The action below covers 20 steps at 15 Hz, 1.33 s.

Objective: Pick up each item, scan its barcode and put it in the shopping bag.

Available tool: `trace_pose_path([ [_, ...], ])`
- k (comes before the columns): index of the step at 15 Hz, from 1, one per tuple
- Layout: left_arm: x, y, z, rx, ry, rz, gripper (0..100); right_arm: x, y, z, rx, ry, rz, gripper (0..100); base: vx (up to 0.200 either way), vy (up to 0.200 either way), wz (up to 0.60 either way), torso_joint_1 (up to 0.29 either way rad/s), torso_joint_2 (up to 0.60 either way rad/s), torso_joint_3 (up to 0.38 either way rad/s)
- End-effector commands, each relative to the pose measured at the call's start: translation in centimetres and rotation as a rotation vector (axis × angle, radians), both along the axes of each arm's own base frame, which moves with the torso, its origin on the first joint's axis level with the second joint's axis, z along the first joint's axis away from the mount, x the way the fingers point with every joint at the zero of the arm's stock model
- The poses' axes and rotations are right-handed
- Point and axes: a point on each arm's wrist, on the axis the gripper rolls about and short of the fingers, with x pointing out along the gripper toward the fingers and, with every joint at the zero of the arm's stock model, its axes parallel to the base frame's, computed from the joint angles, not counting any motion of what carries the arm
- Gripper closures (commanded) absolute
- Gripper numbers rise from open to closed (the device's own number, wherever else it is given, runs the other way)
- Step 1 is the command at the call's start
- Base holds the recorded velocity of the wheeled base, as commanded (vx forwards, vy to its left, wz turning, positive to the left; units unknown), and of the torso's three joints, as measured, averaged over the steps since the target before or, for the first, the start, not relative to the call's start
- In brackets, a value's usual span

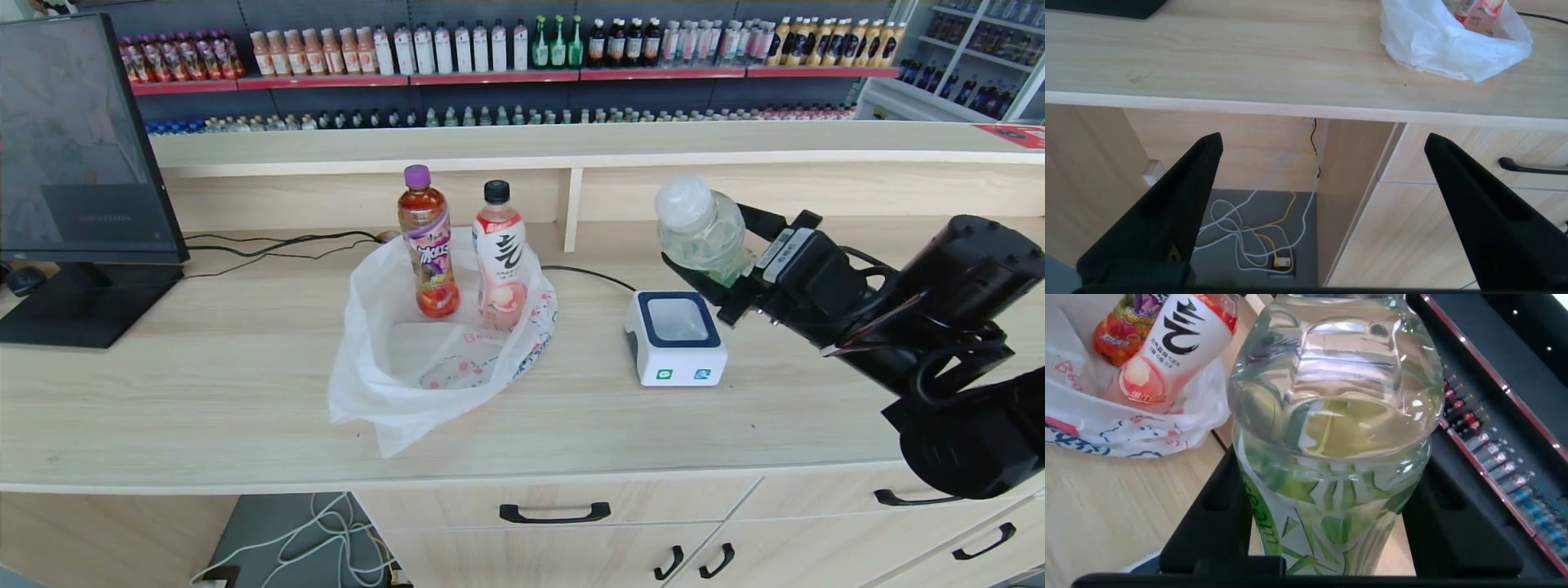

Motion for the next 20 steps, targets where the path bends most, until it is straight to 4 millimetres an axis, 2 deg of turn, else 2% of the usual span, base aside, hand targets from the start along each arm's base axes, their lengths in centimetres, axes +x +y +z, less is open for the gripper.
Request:
trace_pose_path([
  [1,0.0,0.0,0.0,0.0,0.0,0.0,0,0.3,0.2,-0.4,-0.018,-0.002,0.007,100,0.0,0.0,0.0,0.0,0.0,0.0],
  [6,0.0,0.0,0.0,-0.003,0.004,0.0,0,1.0,-0.4,-2.2,-0.14,-0.01,0.091,100,0.0,0.0,0.0,0.0,0.0,0.0],
  [11,0.0,0.0,0.0,-0.003,0.004,0.0,0,2.0,-0.1,-2.1,-0.138,-0.028,0.097,100,0.0,0.0,0.0,0.0,0.0,0.0],
  [20,0.0,0.0,0.0,-0.001,0.0,0.0,0,1.7,-0.2,-1.9,-0.13,-0.029,0.094,100,0.0,0.0,0.0,0.0,0.0,0.0],
])
